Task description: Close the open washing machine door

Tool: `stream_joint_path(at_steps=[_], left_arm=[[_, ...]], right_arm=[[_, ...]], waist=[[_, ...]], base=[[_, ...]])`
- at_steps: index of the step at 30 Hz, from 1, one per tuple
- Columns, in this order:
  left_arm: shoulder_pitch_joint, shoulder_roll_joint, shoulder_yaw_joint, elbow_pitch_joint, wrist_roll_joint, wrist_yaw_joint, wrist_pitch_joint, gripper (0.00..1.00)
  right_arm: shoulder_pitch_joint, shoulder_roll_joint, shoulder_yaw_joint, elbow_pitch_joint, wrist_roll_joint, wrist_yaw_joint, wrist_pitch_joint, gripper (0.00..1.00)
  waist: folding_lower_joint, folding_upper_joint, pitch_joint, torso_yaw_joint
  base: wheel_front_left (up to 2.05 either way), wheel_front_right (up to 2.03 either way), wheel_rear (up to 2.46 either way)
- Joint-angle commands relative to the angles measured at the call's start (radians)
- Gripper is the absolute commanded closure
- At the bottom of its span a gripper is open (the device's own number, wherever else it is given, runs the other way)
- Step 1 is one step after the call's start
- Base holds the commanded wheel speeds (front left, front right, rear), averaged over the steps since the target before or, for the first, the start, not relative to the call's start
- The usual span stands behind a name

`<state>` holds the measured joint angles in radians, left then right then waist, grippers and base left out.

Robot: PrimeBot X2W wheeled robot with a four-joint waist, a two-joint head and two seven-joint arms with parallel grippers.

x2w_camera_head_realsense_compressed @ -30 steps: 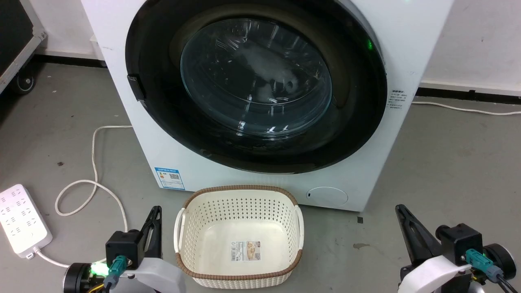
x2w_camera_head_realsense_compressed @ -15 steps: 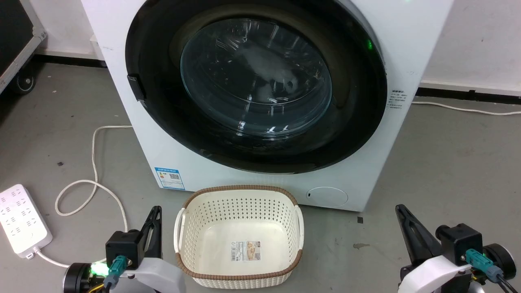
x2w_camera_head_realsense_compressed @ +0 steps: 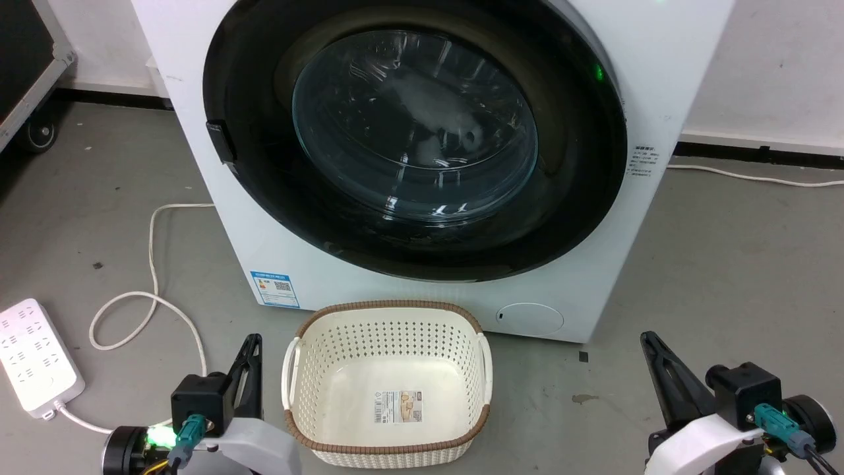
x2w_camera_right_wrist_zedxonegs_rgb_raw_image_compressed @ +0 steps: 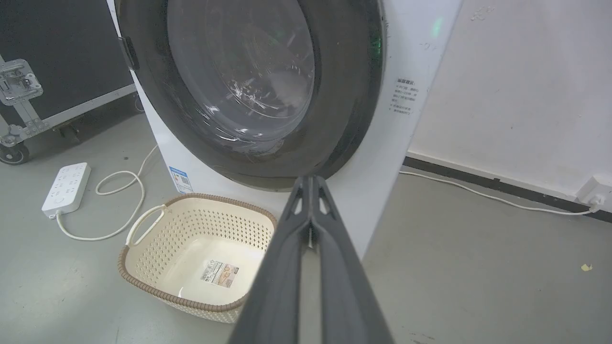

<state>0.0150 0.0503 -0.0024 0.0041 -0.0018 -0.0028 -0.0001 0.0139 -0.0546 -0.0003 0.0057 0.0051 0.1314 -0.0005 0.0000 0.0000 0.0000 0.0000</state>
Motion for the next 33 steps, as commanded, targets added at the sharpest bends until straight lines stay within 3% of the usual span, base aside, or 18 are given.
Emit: stream_joint_path(at_steps=[1, 33], left_arm=[[-0.015, 0.0, 0.002, -0.004, 0.002, 0.003, 0.0, 1.0], [-0.015, 0.0, 0.002, -0.004, 0.002, 0.003, 0.0, 1.0]], right_arm=[[-0.014, 0.004, 0.0, -0.006, -0.005, -0.001, 0.0, 1.0], [-0.014, 0.004, 0.0, -0.006, -0.005, -0.001, 0.0, 1.0]], waist=[[0.0, 0.0, 0.0, 0.0], [0.0, 0.0, 0.0, 0.0]], base=[[0.0, 0.0, 0.0], [0.0, 0.0, 0.0]])
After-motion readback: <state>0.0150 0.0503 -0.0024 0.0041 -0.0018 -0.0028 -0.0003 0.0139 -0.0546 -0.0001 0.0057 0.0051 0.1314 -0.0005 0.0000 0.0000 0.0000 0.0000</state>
